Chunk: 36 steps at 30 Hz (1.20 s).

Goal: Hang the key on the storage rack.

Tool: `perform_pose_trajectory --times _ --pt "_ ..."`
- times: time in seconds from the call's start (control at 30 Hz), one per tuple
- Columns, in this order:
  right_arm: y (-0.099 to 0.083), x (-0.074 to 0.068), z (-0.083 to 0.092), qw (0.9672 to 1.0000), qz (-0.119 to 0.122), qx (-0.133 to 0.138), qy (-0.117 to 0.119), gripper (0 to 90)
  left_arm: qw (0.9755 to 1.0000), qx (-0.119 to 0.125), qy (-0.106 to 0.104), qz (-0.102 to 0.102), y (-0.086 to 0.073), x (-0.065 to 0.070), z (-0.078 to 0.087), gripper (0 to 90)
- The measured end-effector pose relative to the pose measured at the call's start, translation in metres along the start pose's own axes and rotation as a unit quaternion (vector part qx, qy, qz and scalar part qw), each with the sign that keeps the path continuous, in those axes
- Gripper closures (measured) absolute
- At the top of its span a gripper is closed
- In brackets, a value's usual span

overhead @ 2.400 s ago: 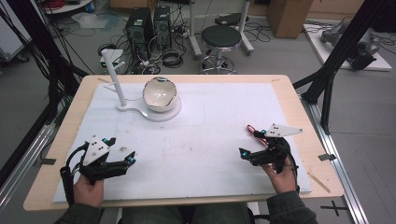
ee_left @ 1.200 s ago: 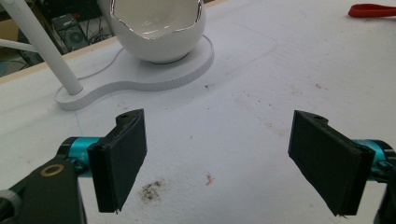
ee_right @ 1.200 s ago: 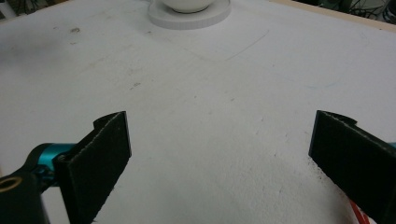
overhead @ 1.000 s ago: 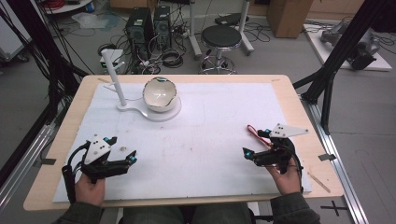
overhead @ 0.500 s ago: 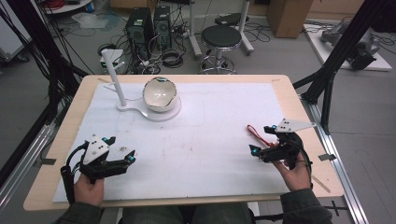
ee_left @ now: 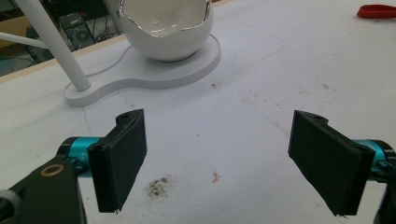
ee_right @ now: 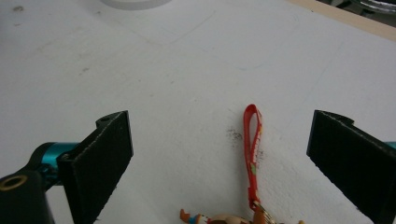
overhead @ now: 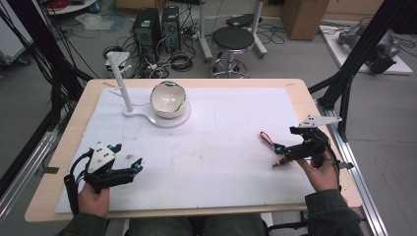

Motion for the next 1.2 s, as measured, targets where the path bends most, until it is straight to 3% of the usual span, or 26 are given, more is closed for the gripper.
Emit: perform_pose_trajectory --times 0.03,0.2,0.43,0.53,0.63,0.93,1.0,1.2 --pt "0.001 0.003 0.0 1.0 -0.006 -0.005 0.001 14.2 1.0 0.0 0.0 0.0 0.0 0.0 0.0 19.9" --pt "0.003 0.011 -0.002 0.9998 -0.012 -0.013 -0.011 19.1 1.0 -0.001 0.001 -0.001 0.0 0.0 0.0 19.9" --pt "0.0 0.025 -0.018 0.9971 -0.04 -0.06 -0.024 29.6 1.0 -0.001 0.004 -0.002 0.0 -0.001 0.001 19.9" --pt "-0.001 0.027 -0.021 0.997 -0.037 -0.063 -0.024 33.5 1.0 -0.001 0.003 -0.003 0.0 -0.001 0.001 19.9" --pt "-0.005 0.027 -0.029 0.9956 -0.03 -0.086 -0.026 39.4 1.0 -0.001 0.003 -0.003 0.0 -0.001 0.001 19.9" --pt "-0.018 0.031 -0.042 0.9923 -0.039 -0.115 -0.022 46.3 1.0 -0.002 0.004 0.0 -0.001 -0.002 0.0 19.9" --pt "-0.02 0.03 -0.048 0.9901 -0.03 -0.135 -0.024 49.3 1.0 -0.002 0.003 -0.001 -0.001 -0.002 0.0 19.9" --pt "-0.022 0.028 -0.053 0.9874 -0.02 -0.155 -0.025 53.4 1.0 -0.001 0.003 0.001 -0.001 -0.001 0.0 19.9"
Point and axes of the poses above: each handheld gripper's, and its own axes: z roughly backward along the jaws, y roughly out of its top, x roughly to its right, the point moved 4 cm from there along -z, roughly forward along the jaws, and after that the axes turned 1 degree about y, right-handed, at the moved point
